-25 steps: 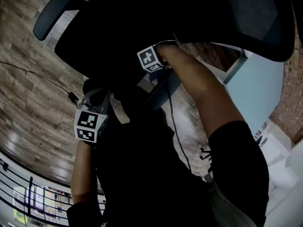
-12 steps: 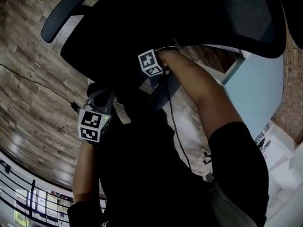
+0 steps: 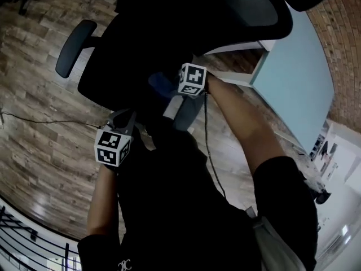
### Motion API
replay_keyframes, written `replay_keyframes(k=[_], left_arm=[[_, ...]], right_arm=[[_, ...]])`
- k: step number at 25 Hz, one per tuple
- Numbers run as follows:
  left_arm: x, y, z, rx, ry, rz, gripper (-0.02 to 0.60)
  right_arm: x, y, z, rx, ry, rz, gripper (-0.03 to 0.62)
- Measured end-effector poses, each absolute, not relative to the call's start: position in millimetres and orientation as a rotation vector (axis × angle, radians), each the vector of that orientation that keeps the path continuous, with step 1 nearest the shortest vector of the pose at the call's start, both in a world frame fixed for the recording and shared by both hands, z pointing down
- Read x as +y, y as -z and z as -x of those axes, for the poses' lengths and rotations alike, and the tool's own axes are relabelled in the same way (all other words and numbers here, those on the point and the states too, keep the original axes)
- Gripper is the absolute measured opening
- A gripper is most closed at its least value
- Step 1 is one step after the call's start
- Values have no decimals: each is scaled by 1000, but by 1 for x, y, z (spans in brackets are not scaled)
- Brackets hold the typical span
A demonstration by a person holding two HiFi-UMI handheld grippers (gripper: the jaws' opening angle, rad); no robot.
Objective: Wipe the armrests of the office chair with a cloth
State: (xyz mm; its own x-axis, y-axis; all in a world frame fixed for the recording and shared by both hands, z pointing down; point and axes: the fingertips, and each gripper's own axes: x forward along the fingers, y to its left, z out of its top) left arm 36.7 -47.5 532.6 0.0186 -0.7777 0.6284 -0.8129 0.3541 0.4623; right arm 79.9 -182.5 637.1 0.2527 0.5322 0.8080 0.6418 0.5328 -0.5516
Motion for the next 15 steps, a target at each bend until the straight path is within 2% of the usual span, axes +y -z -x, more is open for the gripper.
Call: replay_keyframes(k=[4, 7, 15], left_arm=[[-56, -523, -27, -1673, -126, -1557, 6], [-70, -517, -31, -1614, -178, -1644, 6], [-141, -495, -78, -1328, -399, -1957, 6]], right_arm=[[-191, -581, -68, -1796, 24, 894, 63], [-200, -542, -89, -1997, -4, 744, 63], [-219, -504, -223, -2187, -79, 263, 63]])
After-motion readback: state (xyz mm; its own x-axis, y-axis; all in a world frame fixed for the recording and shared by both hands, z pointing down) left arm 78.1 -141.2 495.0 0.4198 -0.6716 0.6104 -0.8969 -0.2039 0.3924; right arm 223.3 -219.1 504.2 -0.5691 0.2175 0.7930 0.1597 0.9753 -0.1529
